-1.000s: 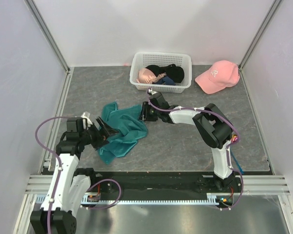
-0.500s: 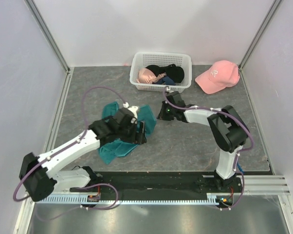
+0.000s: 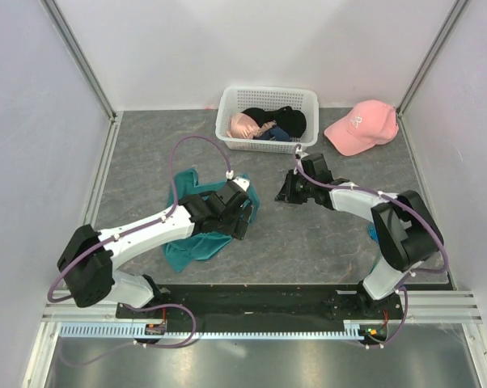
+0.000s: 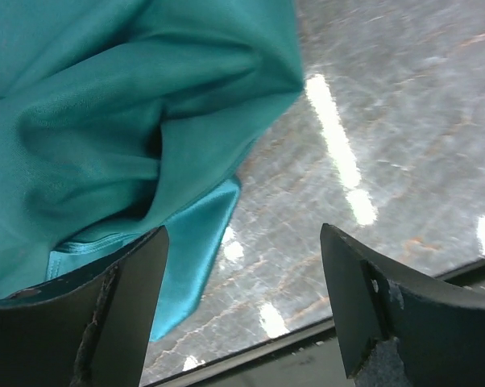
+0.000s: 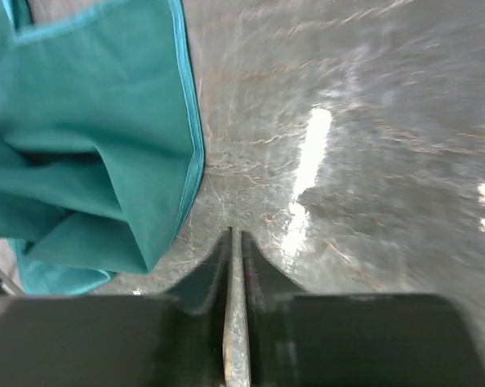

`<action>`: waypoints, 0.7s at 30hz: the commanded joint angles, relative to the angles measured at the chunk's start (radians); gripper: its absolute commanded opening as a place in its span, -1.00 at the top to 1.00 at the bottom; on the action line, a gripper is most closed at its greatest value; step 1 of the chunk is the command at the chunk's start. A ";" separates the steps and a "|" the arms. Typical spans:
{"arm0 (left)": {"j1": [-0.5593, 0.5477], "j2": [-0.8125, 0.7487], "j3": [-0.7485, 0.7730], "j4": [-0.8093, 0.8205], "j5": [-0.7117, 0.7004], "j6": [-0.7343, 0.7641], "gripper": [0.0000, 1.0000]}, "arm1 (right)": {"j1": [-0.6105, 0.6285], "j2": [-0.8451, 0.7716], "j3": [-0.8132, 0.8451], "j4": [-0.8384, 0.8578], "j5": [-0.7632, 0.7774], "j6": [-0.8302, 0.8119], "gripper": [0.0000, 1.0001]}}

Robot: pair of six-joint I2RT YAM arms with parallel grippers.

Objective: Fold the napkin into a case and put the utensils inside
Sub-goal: Pick up the crumpled napkin from the center of the board.

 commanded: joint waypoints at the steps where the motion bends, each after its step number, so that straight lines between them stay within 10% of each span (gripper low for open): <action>1: 0.045 0.047 0.020 0.003 -0.052 0.024 -0.65 | 0.032 0.078 0.066 0.037 -0.103 -0.033 0.59; 12: 0.101 0.139 -0.007 0.066 -0.064 -0.003 -0.44 | 0.158 0.219 0.180 0.055 -0.062 0.017 -0.33; 21: 0.122 0.158 -0.041 0.095 -0.006 -0.042 0.16 | 0.213 0.290 0.223 0.014 0.026 -0.007 -0.35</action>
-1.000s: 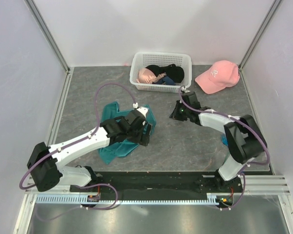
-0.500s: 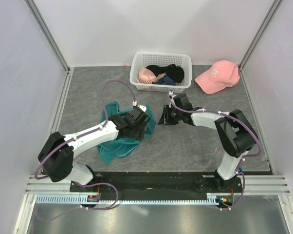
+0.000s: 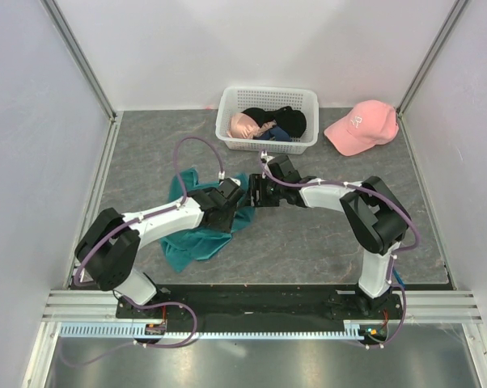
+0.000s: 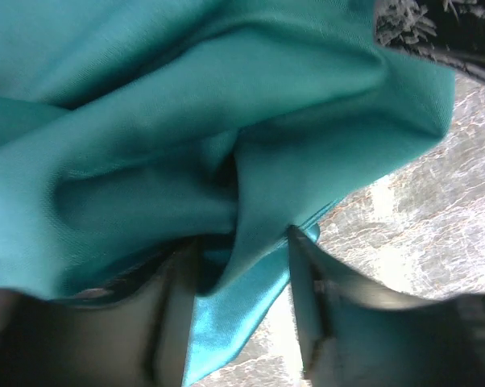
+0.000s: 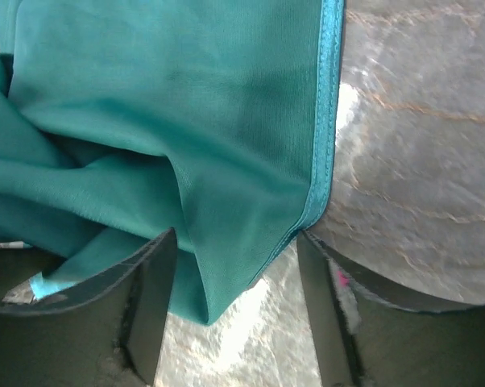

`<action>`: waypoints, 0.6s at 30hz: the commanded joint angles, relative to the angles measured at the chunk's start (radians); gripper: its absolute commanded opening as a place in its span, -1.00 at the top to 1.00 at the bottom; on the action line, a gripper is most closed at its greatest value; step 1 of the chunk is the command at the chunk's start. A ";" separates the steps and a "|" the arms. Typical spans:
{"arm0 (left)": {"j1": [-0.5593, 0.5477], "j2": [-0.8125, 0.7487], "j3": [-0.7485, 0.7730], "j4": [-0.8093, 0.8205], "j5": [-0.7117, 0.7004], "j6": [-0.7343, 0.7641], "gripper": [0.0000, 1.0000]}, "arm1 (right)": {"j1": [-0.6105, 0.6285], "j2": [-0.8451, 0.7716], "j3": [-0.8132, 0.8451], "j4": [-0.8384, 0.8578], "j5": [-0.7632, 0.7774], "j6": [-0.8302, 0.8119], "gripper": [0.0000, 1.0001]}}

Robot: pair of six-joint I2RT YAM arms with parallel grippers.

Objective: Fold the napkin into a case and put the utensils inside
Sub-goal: Pick up the crumpled napkin from the center of the board.

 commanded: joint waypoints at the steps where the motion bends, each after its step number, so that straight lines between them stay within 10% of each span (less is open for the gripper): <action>1: 0.007 -0.023 -0.009 0.045 0.045 -0.037 0.43 | 0.033 0.055 0.038 -0.013 0.063 -0.011 -0.30; 5: 0.007 -0.069 -0.014 0.046 0.109 -0.052 0.71 | 0.041 0.059 0.045 -0.001 0.074 0.000 -0.02; 11: 0.009 -0.234 -0.014 0.032 0.223 -0.067 0.96 | 0.031 -0.075 0.079 -0.091 0.131 -0.017 0.90; 18: 0.009 -0.435 0.149 -0.004 0.526 0.012 0.96 | 0.013 -0.408 0.099 -0.311 0.238 -0.109 1.00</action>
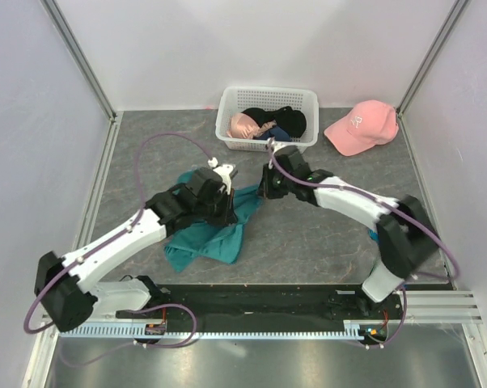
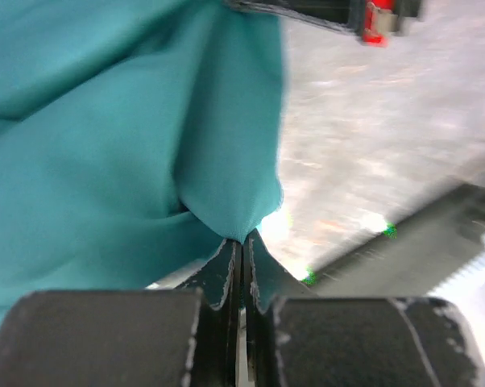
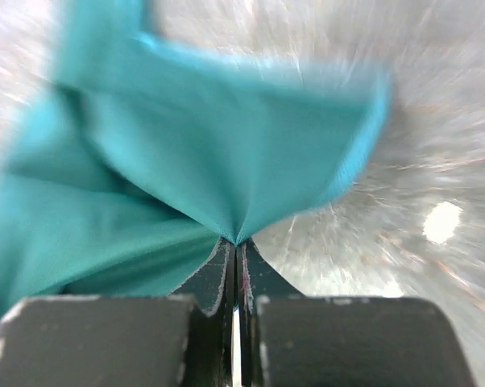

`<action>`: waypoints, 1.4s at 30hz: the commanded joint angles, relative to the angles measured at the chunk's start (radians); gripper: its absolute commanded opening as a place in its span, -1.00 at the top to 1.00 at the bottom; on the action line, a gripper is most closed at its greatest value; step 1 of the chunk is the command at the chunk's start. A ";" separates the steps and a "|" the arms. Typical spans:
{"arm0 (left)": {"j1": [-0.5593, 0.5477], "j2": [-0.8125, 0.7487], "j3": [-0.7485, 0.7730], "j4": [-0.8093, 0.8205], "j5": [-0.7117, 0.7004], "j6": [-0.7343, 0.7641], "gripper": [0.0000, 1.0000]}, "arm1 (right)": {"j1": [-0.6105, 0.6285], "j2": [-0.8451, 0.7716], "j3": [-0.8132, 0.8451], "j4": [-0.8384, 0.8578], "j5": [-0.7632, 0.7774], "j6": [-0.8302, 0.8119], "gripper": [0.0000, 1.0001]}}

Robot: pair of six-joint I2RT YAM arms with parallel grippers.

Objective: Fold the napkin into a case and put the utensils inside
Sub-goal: Pick up the crumpled napkin from the center of the board, then flatten out the crumpled napkin at the center of the board.

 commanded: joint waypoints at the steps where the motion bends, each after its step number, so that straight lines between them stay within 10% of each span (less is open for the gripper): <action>1: 0.003 -0.109 0.157 0.002 0.283 0.044 0.96 | -0.016 -0.312 0.064 -0.148 0.136 -0.075 1.00; 10: -0.225 0.100 0.504 0.207 0.613 -0.137 0.96 | -0.162 -0.702 0.171 -0.467 0.403 -0.114 1.00; 18: -0.391 0.417 0.842 0.304 0.638 -0.248 0.96 | -0.196 -0.621 0.517 -0.607 0.644 -0.313 1.00; 25: -0.262 0.128 0.465 0.293 0.363 -0.292 0.96 | -0.175 -0.356 0.680 -0.618 0.223 -0.327 1.00; 33: 0.095 -0.328 -0.154 0.036 -0.029 -0.493 0.96 | 0.117 0.140 0.683 -0.304 -0.053 -0.191 1.00; 37: 0.131 -0.543 -0.315 -0.084 -0.235 -0.636 -0.01 | 0.140 0.417 0.882 -0.316 -0.159 -0.126 0.39; 38: 0.131 -0.615 -0.326 -0.087 -0.230 -0.634 -0.62 | 0.136 0.472 0.910 -0.327 -0.223 -0.102 0.25; 42: 0.131 -0.649 -0.248 -0.078 -0.201 -0.520 -0.84 | 0.099 0.375 0.779 -0.344 -0.123 -0.100 -0.49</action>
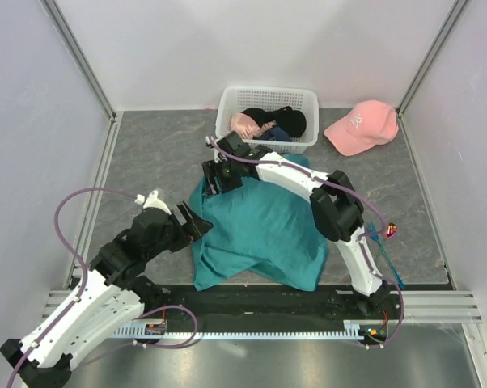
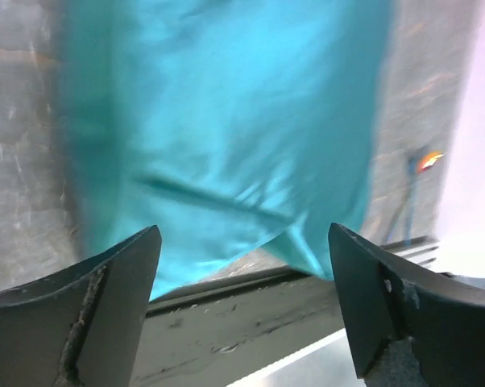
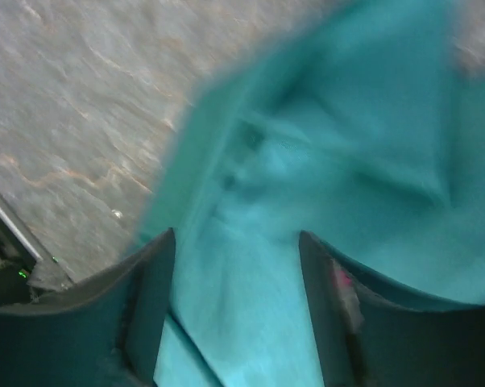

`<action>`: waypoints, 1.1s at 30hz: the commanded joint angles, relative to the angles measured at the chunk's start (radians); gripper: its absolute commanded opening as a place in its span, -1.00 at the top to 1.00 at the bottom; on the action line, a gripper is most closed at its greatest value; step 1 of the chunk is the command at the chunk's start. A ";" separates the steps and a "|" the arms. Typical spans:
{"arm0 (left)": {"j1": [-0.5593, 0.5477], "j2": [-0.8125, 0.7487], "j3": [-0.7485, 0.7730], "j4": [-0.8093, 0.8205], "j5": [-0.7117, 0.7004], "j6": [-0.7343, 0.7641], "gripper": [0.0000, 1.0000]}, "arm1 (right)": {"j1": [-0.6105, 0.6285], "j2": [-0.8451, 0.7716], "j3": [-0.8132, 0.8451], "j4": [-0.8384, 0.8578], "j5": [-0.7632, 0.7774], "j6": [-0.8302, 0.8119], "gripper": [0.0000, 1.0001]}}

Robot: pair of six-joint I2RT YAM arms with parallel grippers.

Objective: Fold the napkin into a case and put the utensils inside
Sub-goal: Flatten out the crumpled napkin at the center of the board, then smooth out the napkin at the center of the board.

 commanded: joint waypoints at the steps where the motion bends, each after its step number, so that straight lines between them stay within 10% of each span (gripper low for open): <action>1: 0.003 -0.012 0.117 0.024 -0.063 0.037 -0.83 | -0.065 -0.190 -0.081 0.036 0.016 0.044 -0.53; 10: 0.033 0.473 0.283 0.306 0.081 0.204 -0.21 | -0.266 -0.496 -0.609 0.092 0.136 0.077 -0.52; 19: 0.239 1.057 0.536 0.351 0.208 0.341 0.90 | -0.267 -0.707 -0.988 0.276 0.139 0.125 0.33; 33: 0.361 1.414 0.781 0.237 0.118 0.381 0.96 | -0.269 -0.804 -1.261 0.427 0.168 0.228 0.87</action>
